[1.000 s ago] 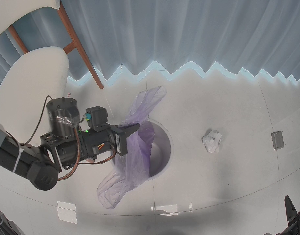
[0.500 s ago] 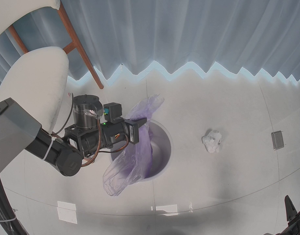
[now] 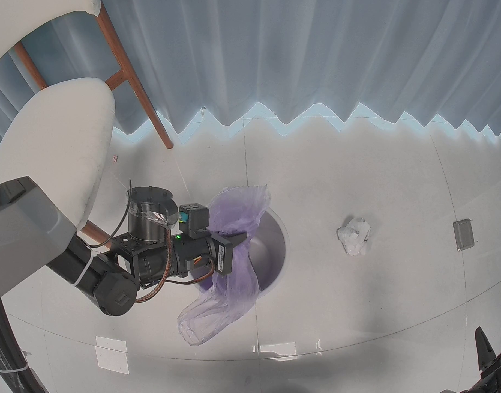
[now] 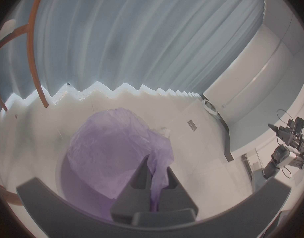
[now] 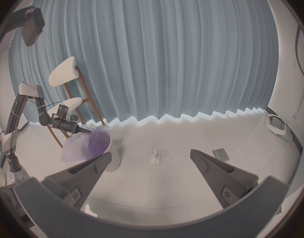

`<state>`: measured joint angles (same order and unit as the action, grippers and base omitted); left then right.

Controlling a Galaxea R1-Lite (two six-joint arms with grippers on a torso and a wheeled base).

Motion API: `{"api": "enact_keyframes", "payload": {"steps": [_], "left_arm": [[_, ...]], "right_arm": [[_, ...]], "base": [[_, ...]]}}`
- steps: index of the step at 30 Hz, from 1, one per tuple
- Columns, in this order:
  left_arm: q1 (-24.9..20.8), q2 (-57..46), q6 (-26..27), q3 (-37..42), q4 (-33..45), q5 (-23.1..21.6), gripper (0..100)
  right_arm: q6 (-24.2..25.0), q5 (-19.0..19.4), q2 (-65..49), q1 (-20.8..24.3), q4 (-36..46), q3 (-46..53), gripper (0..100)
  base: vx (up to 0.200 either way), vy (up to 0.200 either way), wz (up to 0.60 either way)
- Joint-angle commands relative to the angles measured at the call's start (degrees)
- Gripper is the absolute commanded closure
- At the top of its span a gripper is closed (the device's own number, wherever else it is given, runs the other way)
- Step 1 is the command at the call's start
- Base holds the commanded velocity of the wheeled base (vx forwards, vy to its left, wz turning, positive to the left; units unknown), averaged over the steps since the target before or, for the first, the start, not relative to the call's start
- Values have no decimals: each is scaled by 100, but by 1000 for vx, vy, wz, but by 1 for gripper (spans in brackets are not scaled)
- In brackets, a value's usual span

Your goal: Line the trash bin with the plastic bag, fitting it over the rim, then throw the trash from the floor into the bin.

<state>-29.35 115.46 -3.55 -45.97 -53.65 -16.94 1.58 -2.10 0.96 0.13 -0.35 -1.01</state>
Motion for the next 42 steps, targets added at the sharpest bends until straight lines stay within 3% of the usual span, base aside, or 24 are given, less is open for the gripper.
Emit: {"api": "enact_keyframes", "payload": {"steps": [1,8,15,17,18,19,22,25,34,36,40,42], "left_arm": [[-35,-489,364,-123,760,-72,100],[-325,-1377,952,-501,2623,-98,100],[-281,-1728,1559,308,2570,-186,100],[-273,-1772,1664,624,2403,-230,100],[-273,-1763,1664,730,2350,-239,100],[-273,-1772,1664,809,2306,-248,100],[-255,-1746,1638,827,2219,-204,100],[-255,-1746,1629,853,2201,-178,100],[-106,-1561,1629,668,2192,-178,100],[-114,-1553,1629,616,2192,-178,100],[-106,-1500,1629,580,2192,-186,100],[-97,-1491,1638,598,2192,-186,100]], "right_arm": [[-53,8,-96,4,18,101,0],[-141,34,-96,-5,18,92,0],[96,245,387,198,-439,-558,0],[237,262,1442,1103,-852,-927,0],[492,254,1732,1533,-800,-927,0],[1063,245,2066,1859,-685,-866,0],[2127,289,2848,2289,-580,-1077,0],[2522,438,3639,2579,-527,-1621,0],[3199,886,6583,2562,-782,-1885,0],[3190,939,7023,2562,-1090,-1938,0],[3076,930,8262,2386,-2505,-2193,0],[2856,930,8631,2386,-2654,-2237,0]], "base": [[0,0,0],[0,0,0],[0,0,0],[0,0,0],[0,0,0],[0,0,0],[0,0,0],[0,0,0],[0,0,0],[0,0,0],[0,0,0],[0,0,0]]}}
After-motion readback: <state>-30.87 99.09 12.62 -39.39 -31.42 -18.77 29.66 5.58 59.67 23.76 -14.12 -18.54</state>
